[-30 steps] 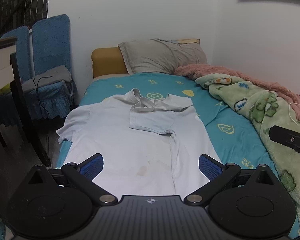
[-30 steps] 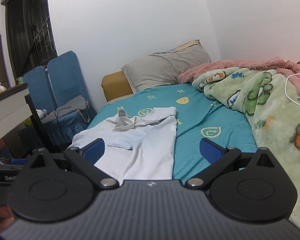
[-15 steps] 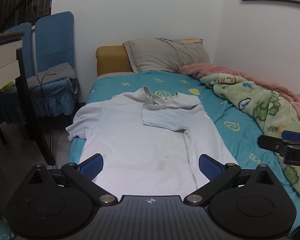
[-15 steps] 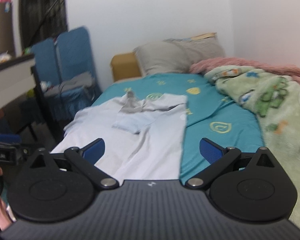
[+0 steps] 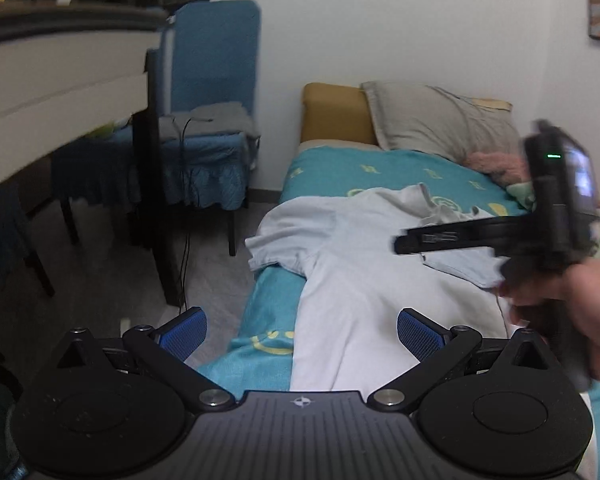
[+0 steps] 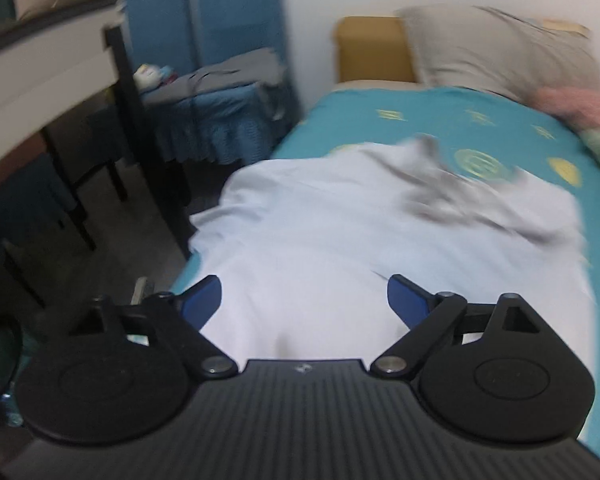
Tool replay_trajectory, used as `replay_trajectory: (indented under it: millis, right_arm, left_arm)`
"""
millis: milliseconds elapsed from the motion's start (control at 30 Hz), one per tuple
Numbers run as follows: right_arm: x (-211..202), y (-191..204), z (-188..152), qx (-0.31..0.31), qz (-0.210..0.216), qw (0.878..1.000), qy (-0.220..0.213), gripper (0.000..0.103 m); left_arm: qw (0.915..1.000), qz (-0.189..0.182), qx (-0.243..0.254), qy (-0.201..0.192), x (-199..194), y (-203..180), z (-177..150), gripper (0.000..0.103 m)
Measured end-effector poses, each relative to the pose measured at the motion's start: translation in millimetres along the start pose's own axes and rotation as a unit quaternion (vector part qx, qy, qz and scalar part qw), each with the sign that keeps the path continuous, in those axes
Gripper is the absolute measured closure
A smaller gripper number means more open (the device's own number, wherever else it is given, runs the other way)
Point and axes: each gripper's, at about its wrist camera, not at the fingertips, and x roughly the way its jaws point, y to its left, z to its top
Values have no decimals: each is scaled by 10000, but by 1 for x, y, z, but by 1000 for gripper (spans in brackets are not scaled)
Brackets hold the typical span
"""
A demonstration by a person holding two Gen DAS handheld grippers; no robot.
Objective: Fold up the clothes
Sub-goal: 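Move the right gripper to the shirt's other side and grasp its edge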
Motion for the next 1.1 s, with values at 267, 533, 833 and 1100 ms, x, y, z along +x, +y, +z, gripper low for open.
replay_trajectory:
  millis: [267, 533, 833, 1100]
  right_arm:
    - [122, 85, 34, -1186, 368, 9916, 366, 30]
    - [185, 134, 27, -2075, 198, 9751, 761, 40]
    - [157, 111, 40, -1498, -361, 9877, 248, 95]
    - [65, 9, 62, 16, -1035, 9916, -772, 95]
  left_arm:
    - [9963, 663, -546, 53, 33, 29, -3, 0]
    - [9935, 928, -639, 137, 54, 27, -8, 0]
    - [9923, 961, -775, -60, 62, 18, -14, 0]
    - [9943, 575, -333, -832, 39, -10, -17, 0]
